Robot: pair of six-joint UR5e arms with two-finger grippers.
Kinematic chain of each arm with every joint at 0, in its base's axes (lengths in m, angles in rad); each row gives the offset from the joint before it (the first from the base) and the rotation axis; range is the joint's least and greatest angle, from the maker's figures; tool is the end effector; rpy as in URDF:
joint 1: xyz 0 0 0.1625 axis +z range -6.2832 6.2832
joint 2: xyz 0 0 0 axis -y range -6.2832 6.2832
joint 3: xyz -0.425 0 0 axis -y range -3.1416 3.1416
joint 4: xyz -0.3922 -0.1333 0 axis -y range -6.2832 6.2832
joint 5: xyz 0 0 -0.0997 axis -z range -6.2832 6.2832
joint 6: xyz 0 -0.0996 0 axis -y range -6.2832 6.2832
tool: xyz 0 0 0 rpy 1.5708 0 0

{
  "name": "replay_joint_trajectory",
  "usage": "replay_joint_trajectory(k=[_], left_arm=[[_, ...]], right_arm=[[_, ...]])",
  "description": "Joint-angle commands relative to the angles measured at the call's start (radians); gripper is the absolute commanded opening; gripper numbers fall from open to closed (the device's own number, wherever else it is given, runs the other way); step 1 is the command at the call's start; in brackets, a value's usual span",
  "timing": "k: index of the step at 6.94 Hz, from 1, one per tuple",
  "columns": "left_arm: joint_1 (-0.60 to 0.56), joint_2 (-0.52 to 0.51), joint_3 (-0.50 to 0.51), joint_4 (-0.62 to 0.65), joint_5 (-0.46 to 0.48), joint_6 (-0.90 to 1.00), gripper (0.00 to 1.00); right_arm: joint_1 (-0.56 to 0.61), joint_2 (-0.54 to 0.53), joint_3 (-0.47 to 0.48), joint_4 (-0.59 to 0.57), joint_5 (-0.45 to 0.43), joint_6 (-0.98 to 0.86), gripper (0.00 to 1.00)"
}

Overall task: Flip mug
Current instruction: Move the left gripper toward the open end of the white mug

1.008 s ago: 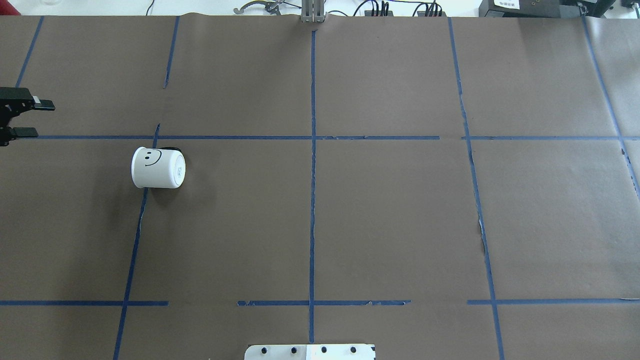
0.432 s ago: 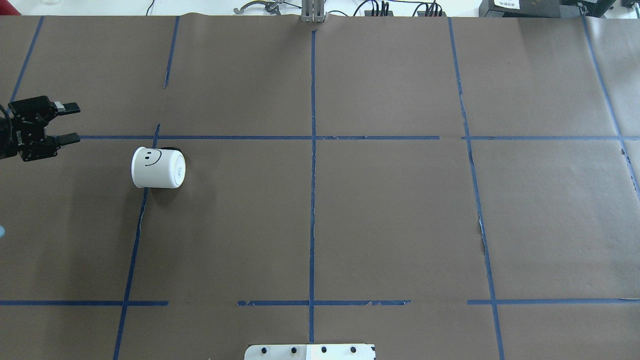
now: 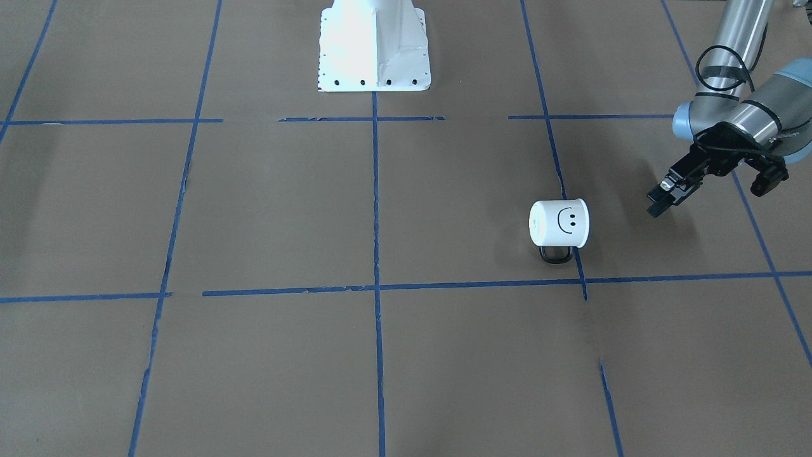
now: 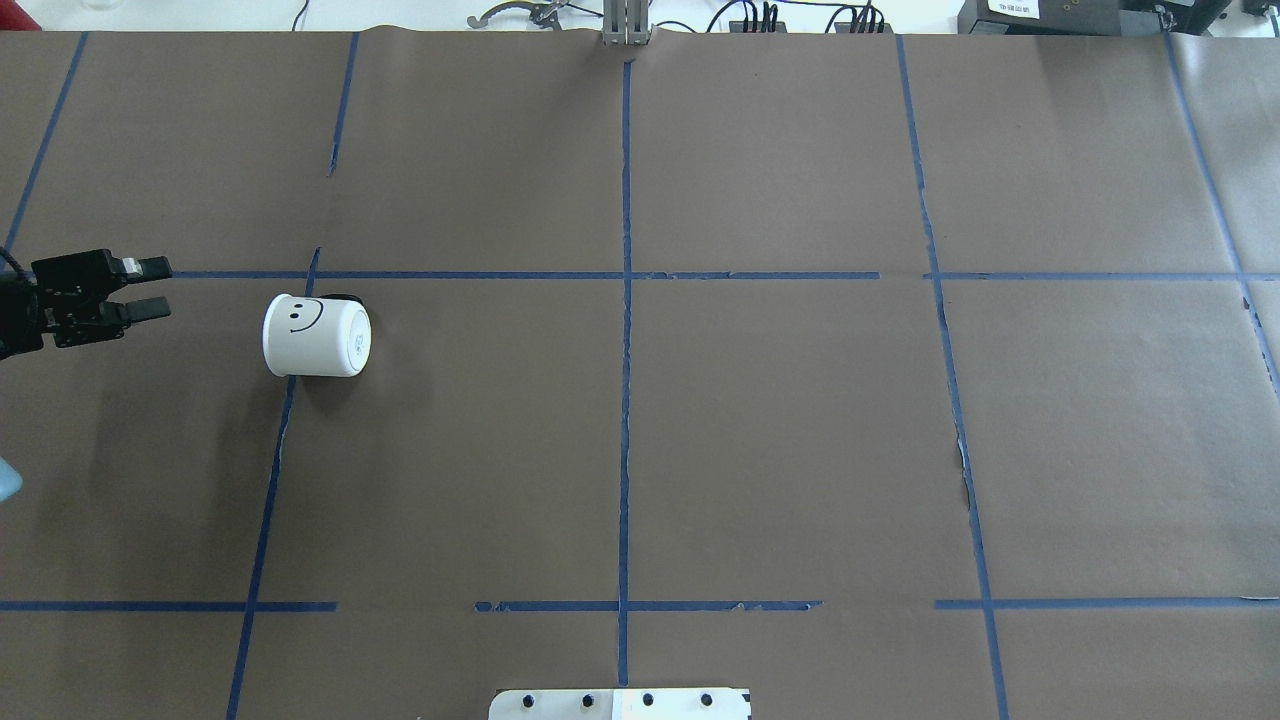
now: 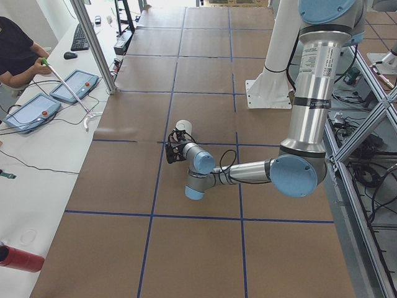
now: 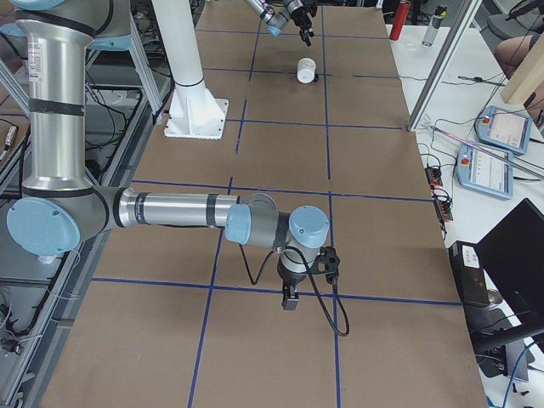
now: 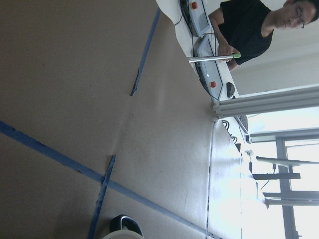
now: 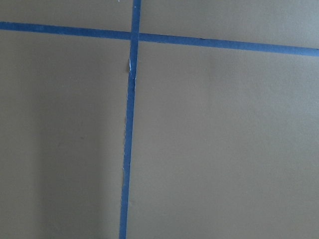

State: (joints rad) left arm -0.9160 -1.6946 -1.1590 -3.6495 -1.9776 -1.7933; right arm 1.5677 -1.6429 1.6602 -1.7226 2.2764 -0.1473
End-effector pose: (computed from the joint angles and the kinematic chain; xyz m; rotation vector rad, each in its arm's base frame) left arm 0.2276 -0.4506 0.5784 0.3267 1.7654 -0.4572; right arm 0.0673 -0.4504 0.6681 -0.0778 -0.7122 -0.0965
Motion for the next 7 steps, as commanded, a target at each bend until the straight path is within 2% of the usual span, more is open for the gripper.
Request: replay_joint_trajectory(k=[1, 5, 7], left_arm=[[0.023, -0.086, 0.065, -0.020, -0.007, 0.063, 0.97], [0.048, -0.132, 0.117, -0.031, -0.012, 0.078, 0.96], [0.057, -0.132, 0.125, -0.031, -0.061, 0.074, 0.96]], right_arm=[[0.000, 0.000, 0.000, 0.000, 0.000, 0.000, 1.00], [0.000, 0.000, 0.001, 0.000, 0.000, 0.000, 1.00], [0.000, 0.000, 0.001, 0.000, 0.000, 0.000, 1.00]])
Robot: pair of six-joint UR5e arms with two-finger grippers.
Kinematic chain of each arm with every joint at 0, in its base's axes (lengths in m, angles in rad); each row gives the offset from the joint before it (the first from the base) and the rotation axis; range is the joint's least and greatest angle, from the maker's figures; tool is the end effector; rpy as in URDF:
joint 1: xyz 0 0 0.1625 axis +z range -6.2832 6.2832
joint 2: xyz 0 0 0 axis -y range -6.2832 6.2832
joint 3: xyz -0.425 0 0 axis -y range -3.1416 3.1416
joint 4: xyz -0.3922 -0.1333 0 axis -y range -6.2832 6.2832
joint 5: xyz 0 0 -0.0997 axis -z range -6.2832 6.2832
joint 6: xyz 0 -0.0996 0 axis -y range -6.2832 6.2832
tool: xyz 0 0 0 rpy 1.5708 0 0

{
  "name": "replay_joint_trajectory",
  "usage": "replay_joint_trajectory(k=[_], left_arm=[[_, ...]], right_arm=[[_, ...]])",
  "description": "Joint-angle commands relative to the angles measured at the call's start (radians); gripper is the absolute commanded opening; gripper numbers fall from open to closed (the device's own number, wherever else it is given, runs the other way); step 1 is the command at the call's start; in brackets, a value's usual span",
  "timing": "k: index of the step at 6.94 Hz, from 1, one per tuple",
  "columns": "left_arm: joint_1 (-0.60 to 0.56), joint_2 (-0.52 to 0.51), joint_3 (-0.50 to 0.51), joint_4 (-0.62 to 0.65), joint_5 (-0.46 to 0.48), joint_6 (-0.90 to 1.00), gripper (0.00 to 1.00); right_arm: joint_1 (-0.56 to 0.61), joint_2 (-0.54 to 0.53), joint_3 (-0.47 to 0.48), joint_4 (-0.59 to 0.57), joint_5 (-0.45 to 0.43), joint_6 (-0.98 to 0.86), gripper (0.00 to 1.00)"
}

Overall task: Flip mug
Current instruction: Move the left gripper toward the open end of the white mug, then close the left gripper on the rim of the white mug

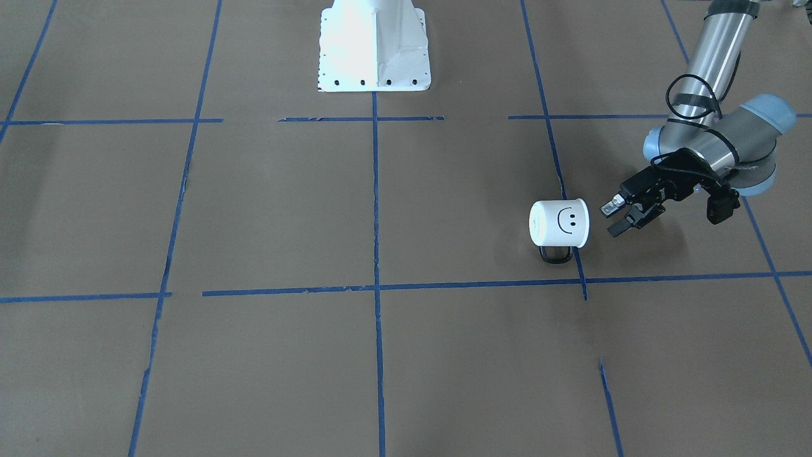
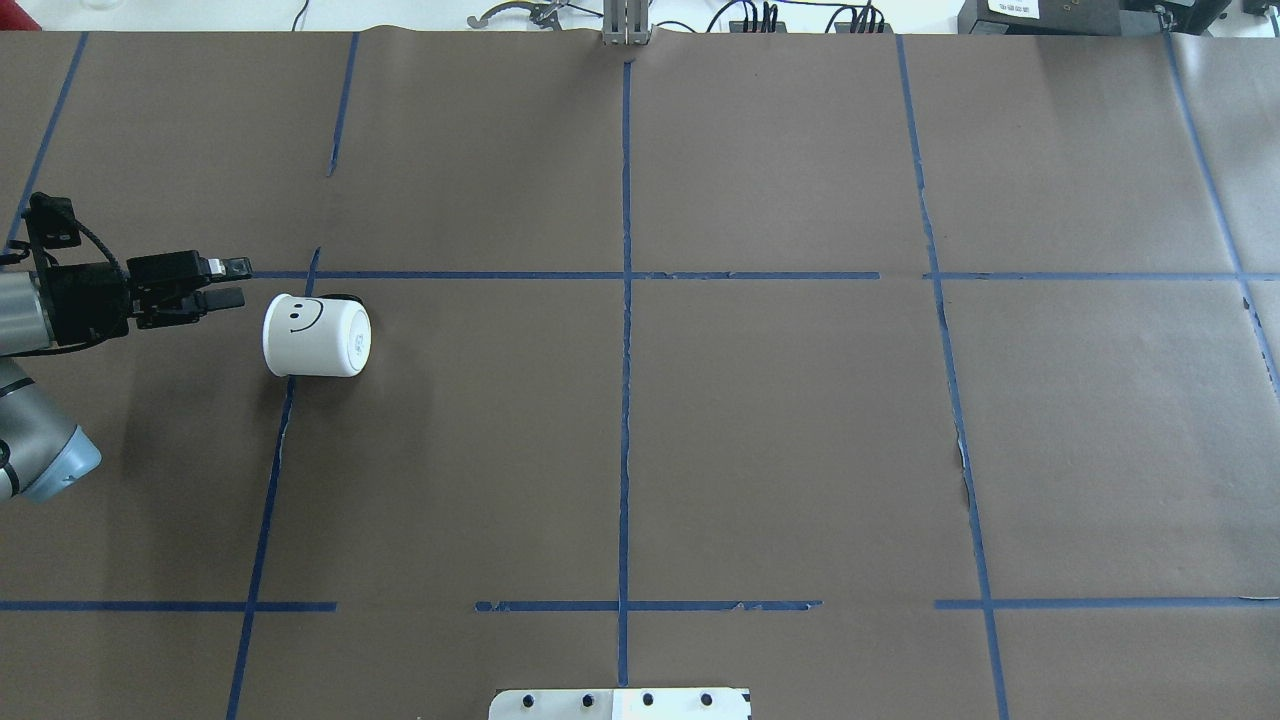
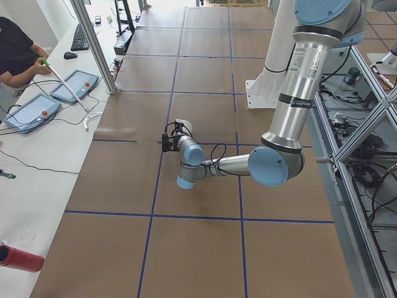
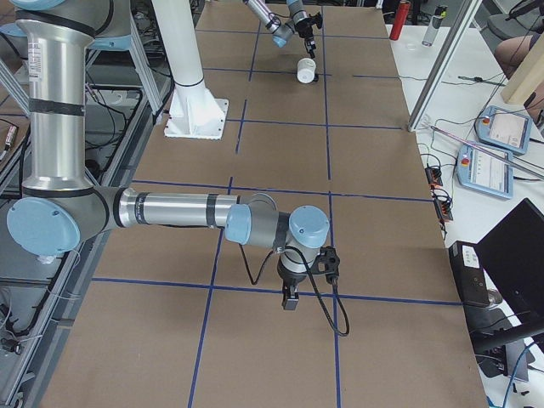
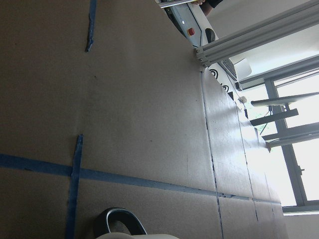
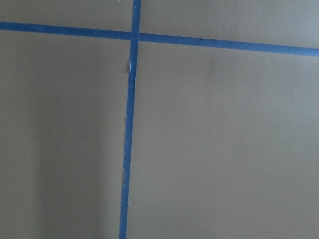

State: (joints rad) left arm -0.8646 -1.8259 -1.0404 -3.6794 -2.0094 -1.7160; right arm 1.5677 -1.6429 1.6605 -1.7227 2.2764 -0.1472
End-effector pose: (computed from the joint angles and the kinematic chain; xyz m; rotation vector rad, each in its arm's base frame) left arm 0.2850 -0.4744 0.5607 0.3443 1.7863 -0.3153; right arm 0.0673 -0.4504 0.6680 -0.0776 -0.7122 -0.0964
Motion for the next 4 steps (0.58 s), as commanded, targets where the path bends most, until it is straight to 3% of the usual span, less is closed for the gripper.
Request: replay_joint_trajectory(k=[1, 4], left_arm=[[0.006, -0.003, 0.005, -0.001, -0.041, -0.034, 0.96], [0.024, -0.024, 0.006, -0.001, -0.043, -0.062, 0.96]], right_arm=[[0.000, 0.000, -0.001, 0.000, 0.000, 0.000, 1.00], [0.000, 0.000, -0.001, 0.000, 0.000, 0.000, 1.00]])
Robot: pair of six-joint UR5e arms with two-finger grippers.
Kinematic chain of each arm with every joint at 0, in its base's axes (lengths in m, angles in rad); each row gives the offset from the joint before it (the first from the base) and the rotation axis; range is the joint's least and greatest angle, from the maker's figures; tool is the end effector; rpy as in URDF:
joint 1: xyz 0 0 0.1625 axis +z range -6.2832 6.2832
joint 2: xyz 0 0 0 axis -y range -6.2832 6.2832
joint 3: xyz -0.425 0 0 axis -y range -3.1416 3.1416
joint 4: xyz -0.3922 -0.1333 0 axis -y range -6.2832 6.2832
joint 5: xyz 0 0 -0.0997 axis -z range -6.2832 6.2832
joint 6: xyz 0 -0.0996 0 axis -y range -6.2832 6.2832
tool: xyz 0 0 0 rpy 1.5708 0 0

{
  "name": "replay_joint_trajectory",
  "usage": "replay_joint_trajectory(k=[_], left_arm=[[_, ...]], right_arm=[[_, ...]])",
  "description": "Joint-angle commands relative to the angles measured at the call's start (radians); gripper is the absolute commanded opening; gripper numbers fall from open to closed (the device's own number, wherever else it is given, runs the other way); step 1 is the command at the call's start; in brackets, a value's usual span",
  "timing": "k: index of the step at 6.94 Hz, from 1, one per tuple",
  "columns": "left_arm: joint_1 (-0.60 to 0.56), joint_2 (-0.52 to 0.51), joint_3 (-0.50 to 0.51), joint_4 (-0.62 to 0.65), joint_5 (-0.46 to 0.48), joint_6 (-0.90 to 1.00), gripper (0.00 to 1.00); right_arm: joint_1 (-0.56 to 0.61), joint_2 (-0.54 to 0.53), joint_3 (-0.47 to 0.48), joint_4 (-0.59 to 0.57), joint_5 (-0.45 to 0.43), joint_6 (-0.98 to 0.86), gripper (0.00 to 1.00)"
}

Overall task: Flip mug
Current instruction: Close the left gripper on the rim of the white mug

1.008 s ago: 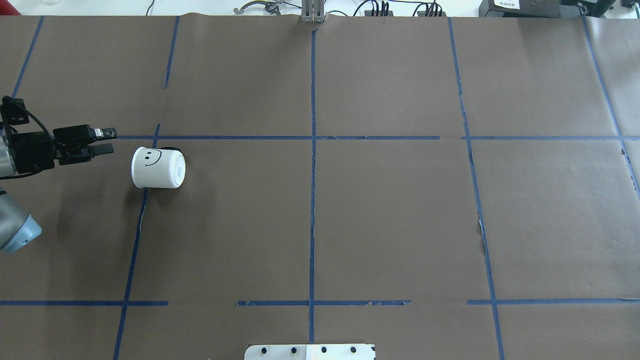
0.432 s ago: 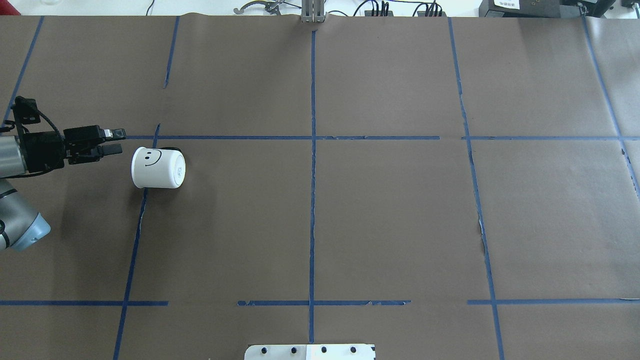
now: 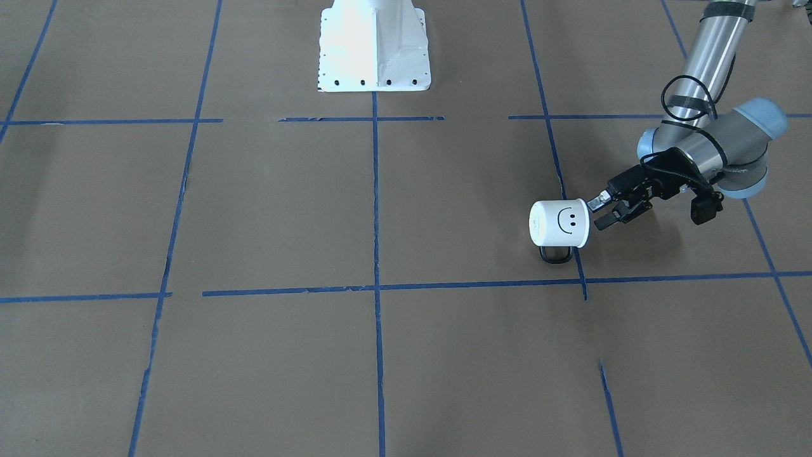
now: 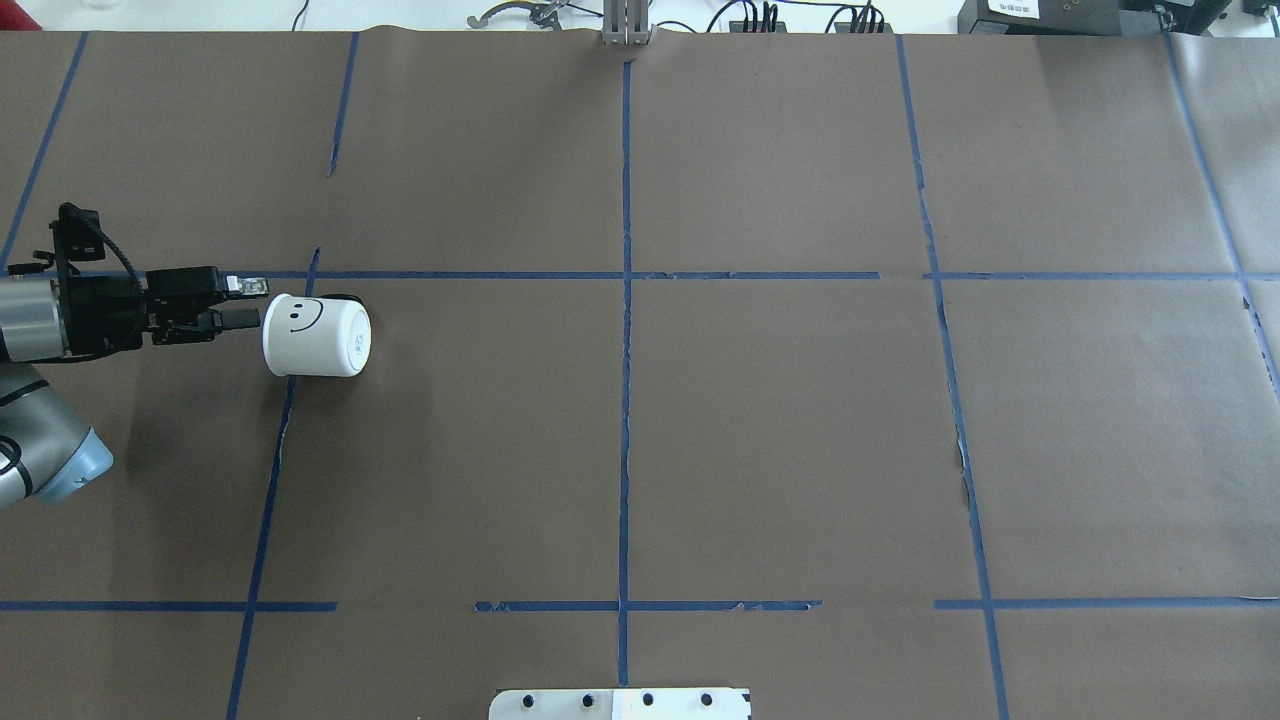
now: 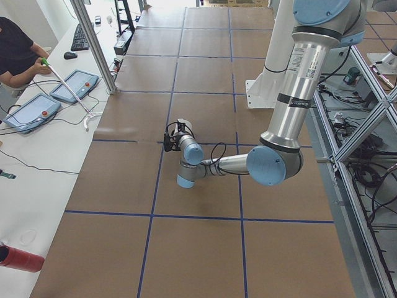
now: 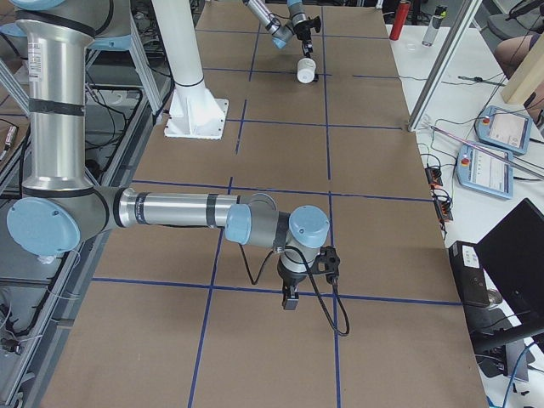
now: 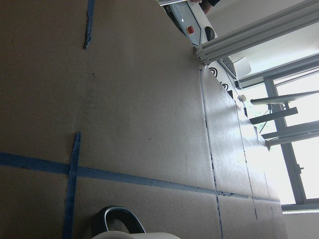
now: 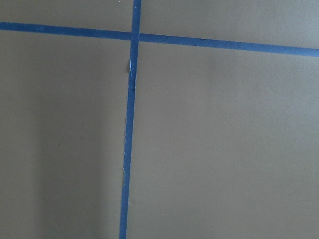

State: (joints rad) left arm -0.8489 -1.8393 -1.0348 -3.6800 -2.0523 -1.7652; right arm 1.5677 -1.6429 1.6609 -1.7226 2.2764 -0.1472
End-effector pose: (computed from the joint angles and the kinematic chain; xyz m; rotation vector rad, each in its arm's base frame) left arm 0.2976 -0.4699 0.5562 0.2590 1.8017 -0.2969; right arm 0.0673 -0.4504 0.6678 -0.0772 -0.7122 -0.0966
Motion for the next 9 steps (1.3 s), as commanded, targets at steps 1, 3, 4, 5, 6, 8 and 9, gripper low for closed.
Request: replay_joint_trajectory(k=[1, 3, 4, 5, 6, 8, 9], left_arm=[[0.022, -0.017, 0.001, 0.000, 0.003, -0.014, 0.96], [0.045, -0.025, 0.009, 0.002, 0.004, -0.014, 0.96], [0.053, -0.026, 0.007, 0.002, 0.004, -0.014, 0.96], [0.054, -0.031, 0.009, 0.002, 0.004, -0.014, 0.93], [0.059, -0.032, 0.010, 0.003, 0.007, -0.013, 0.75], [0.059, -0.032, 0.009, 0.003, 0.007, -0.010, 0.00], [0.059, -0.031, -0.001, 0.002, 0.007, -0.011, 0.00]], right_arm=[[0.000, 0.000, -0.001, 0.000, 0.000, 0.000, 1.00], [0.000, 0.000, -0.001, 0.000, 0.000, 0.000, 1.00], [0.000, 0.000, -0.001, 0.000, 0.000, 0.000, 1.00], [0.000, 0.000, 0.000, 0.000, 0.000, 0.000, 1.00], [0.000, 0.000, 0.000, 0.000, 0.000, 0.000, 1.00], [0.000, 0.000, 0.000, 0.000, 0.000, 0.000, 1.00], [0.000, 0.000, 0.000, 0.000, 0.000, 0.000, 1.00]])
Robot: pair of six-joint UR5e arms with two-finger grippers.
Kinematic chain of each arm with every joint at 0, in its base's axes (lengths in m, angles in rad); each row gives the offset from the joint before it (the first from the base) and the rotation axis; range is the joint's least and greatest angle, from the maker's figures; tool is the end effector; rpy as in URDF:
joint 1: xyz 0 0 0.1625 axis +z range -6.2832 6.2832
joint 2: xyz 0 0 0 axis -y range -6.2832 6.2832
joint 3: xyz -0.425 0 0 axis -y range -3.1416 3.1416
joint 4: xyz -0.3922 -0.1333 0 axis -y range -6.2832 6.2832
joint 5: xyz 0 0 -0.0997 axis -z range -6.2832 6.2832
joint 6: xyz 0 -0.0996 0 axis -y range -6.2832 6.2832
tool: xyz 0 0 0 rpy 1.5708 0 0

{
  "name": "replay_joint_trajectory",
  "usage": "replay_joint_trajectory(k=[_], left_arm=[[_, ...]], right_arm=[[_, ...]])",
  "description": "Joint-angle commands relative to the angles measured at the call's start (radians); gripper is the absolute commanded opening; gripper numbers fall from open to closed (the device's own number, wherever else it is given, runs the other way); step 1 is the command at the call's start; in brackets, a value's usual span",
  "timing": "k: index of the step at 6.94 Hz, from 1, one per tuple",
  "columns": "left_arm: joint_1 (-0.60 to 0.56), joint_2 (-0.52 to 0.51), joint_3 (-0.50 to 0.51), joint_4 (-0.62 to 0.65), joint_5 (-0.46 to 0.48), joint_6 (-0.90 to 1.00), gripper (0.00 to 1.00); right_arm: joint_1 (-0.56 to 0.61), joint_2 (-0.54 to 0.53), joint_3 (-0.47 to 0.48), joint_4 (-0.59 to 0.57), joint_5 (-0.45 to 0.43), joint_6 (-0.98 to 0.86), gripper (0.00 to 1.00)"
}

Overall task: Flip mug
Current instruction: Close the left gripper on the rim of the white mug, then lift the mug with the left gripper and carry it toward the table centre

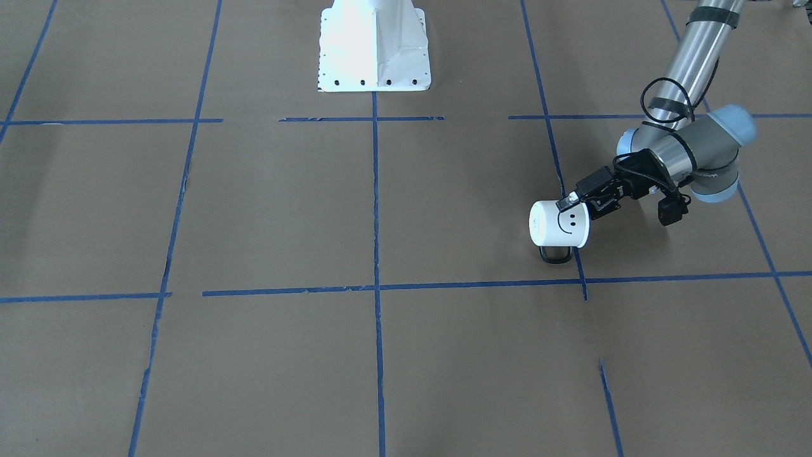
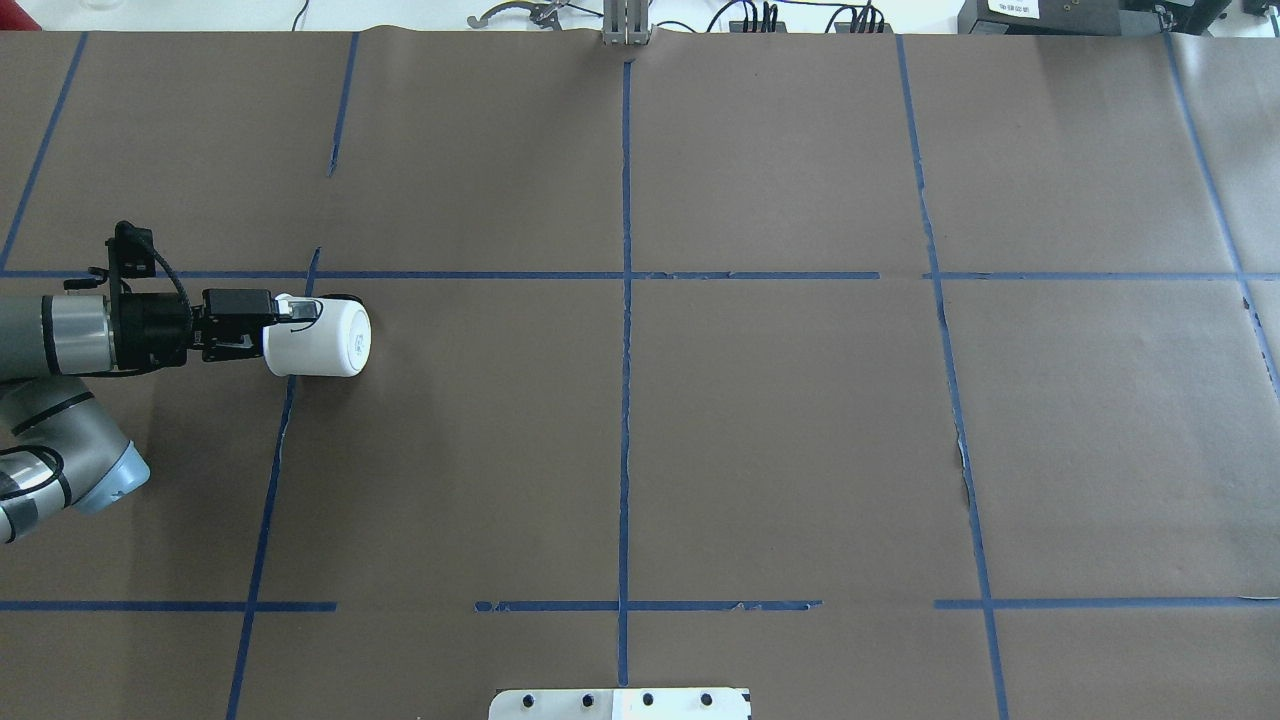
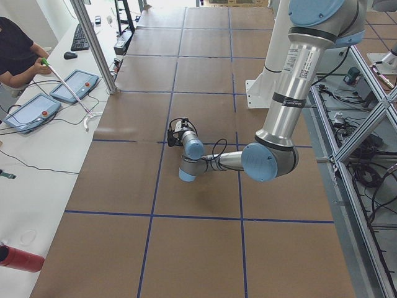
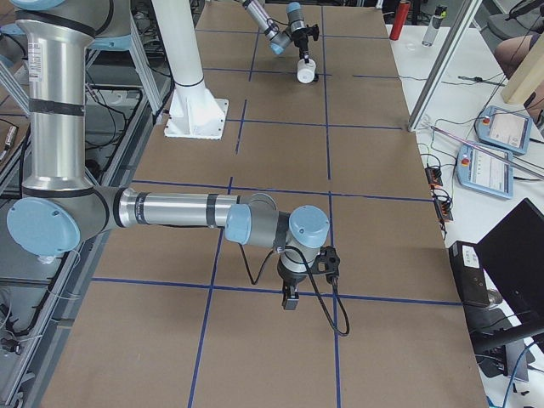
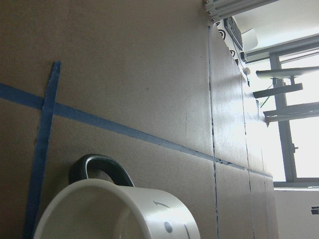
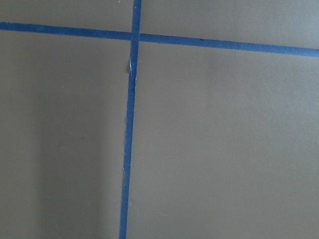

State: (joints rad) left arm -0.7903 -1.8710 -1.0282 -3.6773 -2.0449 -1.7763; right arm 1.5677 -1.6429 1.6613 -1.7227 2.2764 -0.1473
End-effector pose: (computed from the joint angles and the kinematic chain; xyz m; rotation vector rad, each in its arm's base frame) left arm 0.3333 -0.4614 0.5416 0.2108 1.8265 -0.2577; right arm 0.0673 -0.4504 0.6676 -0.0768 -0.7121 -0.0968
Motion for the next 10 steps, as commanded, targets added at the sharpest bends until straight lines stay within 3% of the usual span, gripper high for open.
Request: replay_joint_trajectory(k=[1, 6, 7, 9, 10], left_arm=[[-0.001, 0.003, -0.018, -0.007, 0.000, -0.002, 0.00], [-0.014, -0.002, -0.114, -0.050, 0.024, -0.112, 0.00], [-0.010, -0.031, -0.168, 0.061, 0.064, -0.127, 0.00], [-0.007, -0.117, -0.301, 0.421, 0.068, -0.126, 0.00], [0.003, -0.169, -0.318, 0.542, 0.096, -0.126, 0.00]], right_arm=[[0.000, 0.000, 0.000, 0.000, 0.000, 0.000, 1.00], [0.000, 0.000, 0.000, 0.000, 0.000, 0.000, 1.00], [0.000, 0.000, 0.000, 0.000, 0.000, 0.000, 1.00], [0.000, 0.000, 0.000, 0.000, 0.000, 0.000, 1.00], [0.000, 0.000, 0.000, 0.000, 0.000, 0.000, 1.00]])
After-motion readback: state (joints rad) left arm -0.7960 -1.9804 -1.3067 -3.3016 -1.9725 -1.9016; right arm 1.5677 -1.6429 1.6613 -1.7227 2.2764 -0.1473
